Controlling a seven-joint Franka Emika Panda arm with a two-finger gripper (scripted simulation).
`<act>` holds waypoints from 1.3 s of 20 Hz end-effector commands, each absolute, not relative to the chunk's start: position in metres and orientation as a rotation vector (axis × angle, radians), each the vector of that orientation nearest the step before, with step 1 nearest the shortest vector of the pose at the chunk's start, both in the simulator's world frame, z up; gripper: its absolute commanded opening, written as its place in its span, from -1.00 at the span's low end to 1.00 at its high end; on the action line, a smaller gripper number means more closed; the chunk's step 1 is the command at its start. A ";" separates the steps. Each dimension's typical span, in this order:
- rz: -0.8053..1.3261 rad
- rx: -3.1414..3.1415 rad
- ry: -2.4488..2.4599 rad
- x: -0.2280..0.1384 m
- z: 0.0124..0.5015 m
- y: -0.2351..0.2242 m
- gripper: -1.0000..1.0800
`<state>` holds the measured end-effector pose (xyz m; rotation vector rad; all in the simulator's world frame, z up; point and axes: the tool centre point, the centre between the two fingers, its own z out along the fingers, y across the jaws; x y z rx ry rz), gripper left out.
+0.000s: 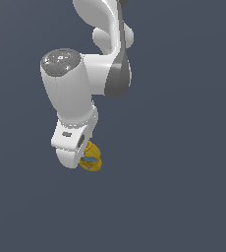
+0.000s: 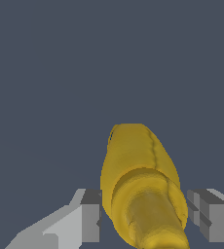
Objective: Pick up the object and move it to a goal position.
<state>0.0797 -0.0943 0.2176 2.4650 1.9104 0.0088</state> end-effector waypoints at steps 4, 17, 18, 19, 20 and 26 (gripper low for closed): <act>0.036 2.557 1.729 0.087 0.266 -0.096 -1.00; 0.070 2.749 1.256 0.095 0.376 -0.100 -1.00; 0.073 2.761 1.218 0.095 0.384 -0.101 -1.00; 0.075 2.772 1.180 0.095 0.393 -0.101 -1.00; 0.077 2.782 1.142 0.095 0.401 -0.101 -1.00; 0.088 2.828 0.947 0.096 0.445 -0.103 -1.00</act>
